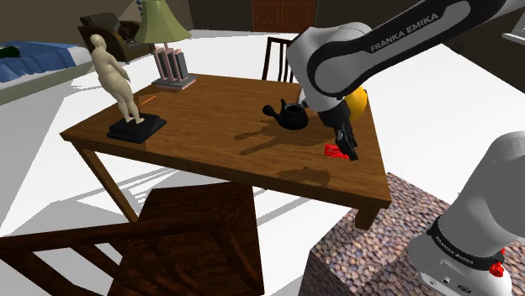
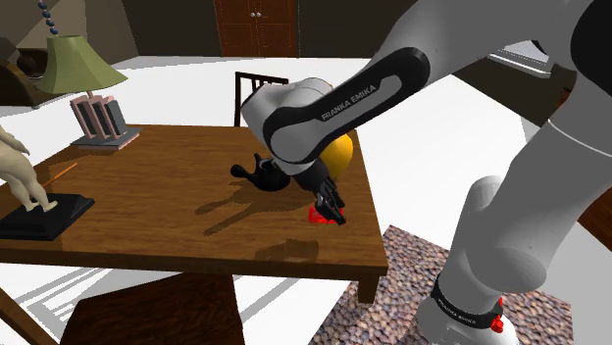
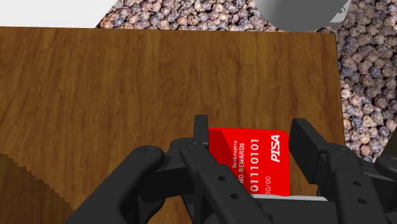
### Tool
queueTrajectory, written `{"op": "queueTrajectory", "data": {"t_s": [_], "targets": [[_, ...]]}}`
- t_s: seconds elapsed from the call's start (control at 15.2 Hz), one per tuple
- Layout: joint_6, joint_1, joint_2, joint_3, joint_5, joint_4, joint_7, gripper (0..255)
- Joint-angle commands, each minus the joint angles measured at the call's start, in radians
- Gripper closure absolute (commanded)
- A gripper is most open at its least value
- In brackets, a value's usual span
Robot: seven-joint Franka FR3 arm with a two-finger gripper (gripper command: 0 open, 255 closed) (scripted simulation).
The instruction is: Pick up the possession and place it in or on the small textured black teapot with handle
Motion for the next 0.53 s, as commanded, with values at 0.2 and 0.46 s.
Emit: {"op": "queueTrajectory", "data": {"t_s": [0.2, 0.46], "targets": [[-0.072, -0.001, -0.03, -0.002, 0.001, 0.043, -0.014, 255], [-0.128, 0.0, -0.05, -0.002, 0.002, 0.079, -0.023, 255]]}}
